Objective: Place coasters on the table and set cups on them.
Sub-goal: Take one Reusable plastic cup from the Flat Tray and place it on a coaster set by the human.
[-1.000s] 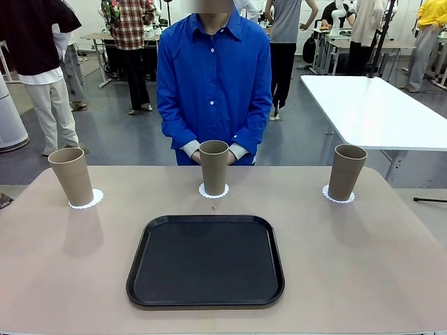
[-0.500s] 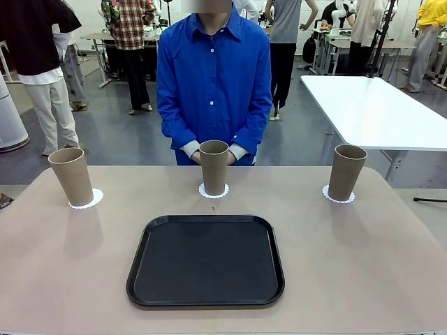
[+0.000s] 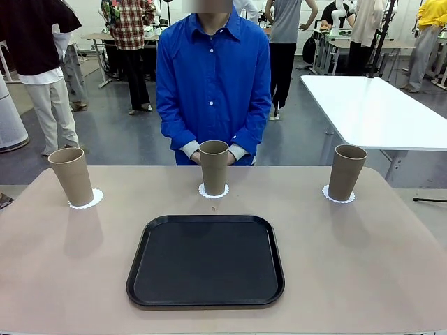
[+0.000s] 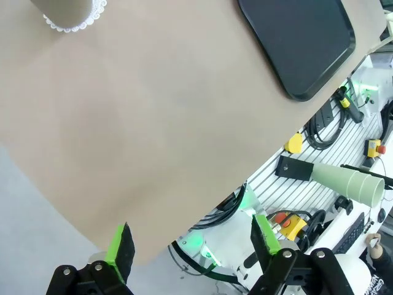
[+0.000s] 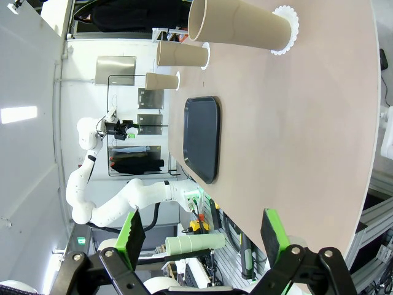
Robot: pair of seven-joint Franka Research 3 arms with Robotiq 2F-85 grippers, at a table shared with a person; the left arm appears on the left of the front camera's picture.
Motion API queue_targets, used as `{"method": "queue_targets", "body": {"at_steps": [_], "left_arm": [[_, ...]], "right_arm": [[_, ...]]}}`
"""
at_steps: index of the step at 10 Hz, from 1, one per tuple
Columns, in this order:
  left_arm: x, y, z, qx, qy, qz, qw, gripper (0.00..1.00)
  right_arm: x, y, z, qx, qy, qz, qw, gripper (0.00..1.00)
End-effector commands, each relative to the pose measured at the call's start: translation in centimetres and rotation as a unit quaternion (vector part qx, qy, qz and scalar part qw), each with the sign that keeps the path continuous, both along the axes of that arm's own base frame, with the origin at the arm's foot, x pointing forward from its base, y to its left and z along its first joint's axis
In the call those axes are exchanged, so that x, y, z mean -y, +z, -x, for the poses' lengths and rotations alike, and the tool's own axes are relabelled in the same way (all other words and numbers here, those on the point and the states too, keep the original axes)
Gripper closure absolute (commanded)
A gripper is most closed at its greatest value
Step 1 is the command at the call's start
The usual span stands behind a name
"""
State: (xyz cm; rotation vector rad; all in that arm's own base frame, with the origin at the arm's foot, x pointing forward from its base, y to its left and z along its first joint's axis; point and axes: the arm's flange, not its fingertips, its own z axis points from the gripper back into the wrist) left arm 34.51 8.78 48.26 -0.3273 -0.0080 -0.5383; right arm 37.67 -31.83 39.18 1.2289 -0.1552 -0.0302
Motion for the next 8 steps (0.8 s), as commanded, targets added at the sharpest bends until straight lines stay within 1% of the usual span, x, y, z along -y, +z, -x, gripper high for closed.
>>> {"method": "queue_targets", "body": {"at_steps": [1, 2, 3, 4, 5, 7, 8], "left_arm": [[-2.1, 0.3, -1.9, -0.019, 0.001, 0.125, 0.992, 0.00], [-4.4, 0.0, -2.6, -0.011, 0.020, 0.202, 0.979, 0.00], [-7.3, -0.3, -3.3, -0.006, 0.046, 0.271, 0.961, 0.00], [-9.9, -0.7, -4.5, -0.028, 0.072, 0.323, 0.943, 0.00], [-11.9, -1.6, -5.8, -0.043, 0.089, 0.344, 0.934, 0.00], [-16.3, -4.2, -6.3, -0.077, 0.102, 0.400, 0.908, 0.00], [-18.0, -4.7, -7.0, -0.089, 0.109, 0.402, 0.905, 0.00]], "right_arm": [[0.0, 0.1, 0.0, -0.003, -0.002, 0.002, 1.000, 0.00], [0.0, 0.1, 0.0, -0.003, -0.002, 0.002, 1.000, 0.00], [0.0, 0.1, 0.0, -0.003, -0.002, 0.002, 1.000, 0.00], [0.0, 0.1, 0.0, -0.003, -0.002, 0.002, 1.000, 0.00], [0.0, 0.1, 0.0, -0.003, -0.002, 0.002, 1.000, 0.00], [0.0, 0.1, 0.0, -0.003, -0.002, 0.002, 1.000, 0.00], [0.0, 0.1, 0.0, -0.003, -0.002, 0.002, 1.000, 0.00]]}}
